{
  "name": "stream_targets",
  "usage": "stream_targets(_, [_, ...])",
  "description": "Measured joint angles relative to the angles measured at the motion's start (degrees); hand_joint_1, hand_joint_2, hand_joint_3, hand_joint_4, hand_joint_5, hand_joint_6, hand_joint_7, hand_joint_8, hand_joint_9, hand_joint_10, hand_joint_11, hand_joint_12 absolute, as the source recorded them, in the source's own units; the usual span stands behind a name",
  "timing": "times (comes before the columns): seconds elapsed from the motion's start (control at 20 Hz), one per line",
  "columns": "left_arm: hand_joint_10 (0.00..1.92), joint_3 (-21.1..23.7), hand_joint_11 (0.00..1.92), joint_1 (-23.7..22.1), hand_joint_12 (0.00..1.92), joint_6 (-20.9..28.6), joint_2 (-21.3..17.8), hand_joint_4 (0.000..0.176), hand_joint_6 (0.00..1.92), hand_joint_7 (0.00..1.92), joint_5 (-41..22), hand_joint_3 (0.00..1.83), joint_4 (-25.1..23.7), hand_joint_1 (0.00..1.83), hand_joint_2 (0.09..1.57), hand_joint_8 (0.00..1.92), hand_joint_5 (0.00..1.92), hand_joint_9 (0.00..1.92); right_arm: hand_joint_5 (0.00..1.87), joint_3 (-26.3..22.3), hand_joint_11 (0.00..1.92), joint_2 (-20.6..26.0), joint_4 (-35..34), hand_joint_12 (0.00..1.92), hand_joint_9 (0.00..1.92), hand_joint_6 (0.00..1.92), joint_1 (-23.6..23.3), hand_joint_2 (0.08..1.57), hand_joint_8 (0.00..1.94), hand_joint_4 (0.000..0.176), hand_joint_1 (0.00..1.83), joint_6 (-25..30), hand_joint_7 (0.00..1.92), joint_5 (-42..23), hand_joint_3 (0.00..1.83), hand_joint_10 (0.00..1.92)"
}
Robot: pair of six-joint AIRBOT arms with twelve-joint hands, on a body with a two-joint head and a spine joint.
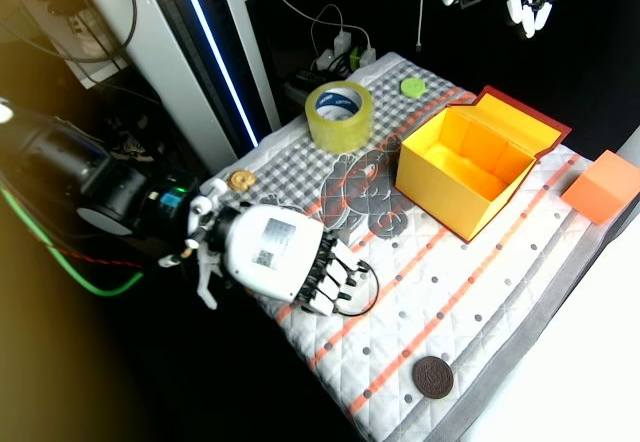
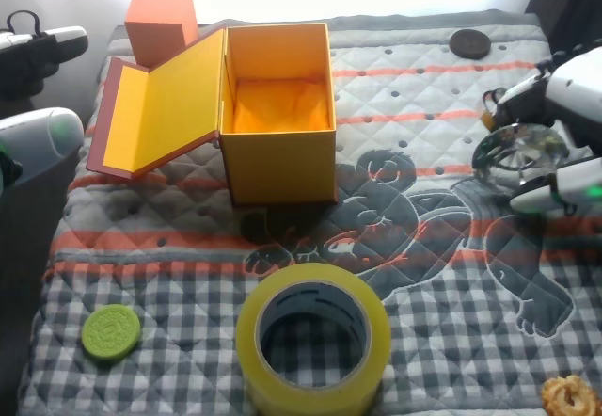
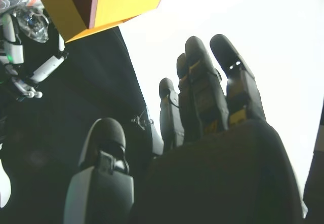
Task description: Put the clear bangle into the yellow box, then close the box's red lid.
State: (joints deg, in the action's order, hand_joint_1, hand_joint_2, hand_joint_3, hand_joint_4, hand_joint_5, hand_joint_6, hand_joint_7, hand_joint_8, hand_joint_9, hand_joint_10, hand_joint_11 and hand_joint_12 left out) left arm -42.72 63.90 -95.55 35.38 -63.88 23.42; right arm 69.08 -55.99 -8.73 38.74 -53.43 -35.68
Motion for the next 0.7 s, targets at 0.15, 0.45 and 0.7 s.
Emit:
stream_targets(0.15, [0.0,0.0,0.08,0.02,0.85,0.02,0.35,0.176,0.0,0.44,0.09,0.0,0.04,0.19,1.24,0.0,0.33,0.5,1.05,-1.4,1.15,1.51,-0.13,0.93,1.46,0.75,0.0,1.04,0.53,0.0,1.28,-0.07,1.31,-3.78,0.0,0.05])
stream_targets(0.45, [0.0,-0.02,0.11,0.02,0.79,0.02,0.83,0.176,0.0,0.42,0.11,0.0,0.46,0.11,1.27,0.0,0.31,0.51,1.09,-2.1,1.15,1.2,6.27,0.91,1.51,0.63,-2.89,1.02,0.45,0.0,1.3,3.91,1.38,-7.8,0.0,0.02])
stream_targets(0.7, [0.01,-0.22,0.15,0.02,0.75,0.0,0.96,0.176,0.0,0.43,0.24,0.0,0.24,0.09,1.26,0.01,0.31,0.56,0.99,-0.33,1.22,-2.71,9.86,0.85,1.54,0.78,-8.98,1.05,0.6,0.0,1.29,4.37,1.3,-9.46,0.0,0.01])
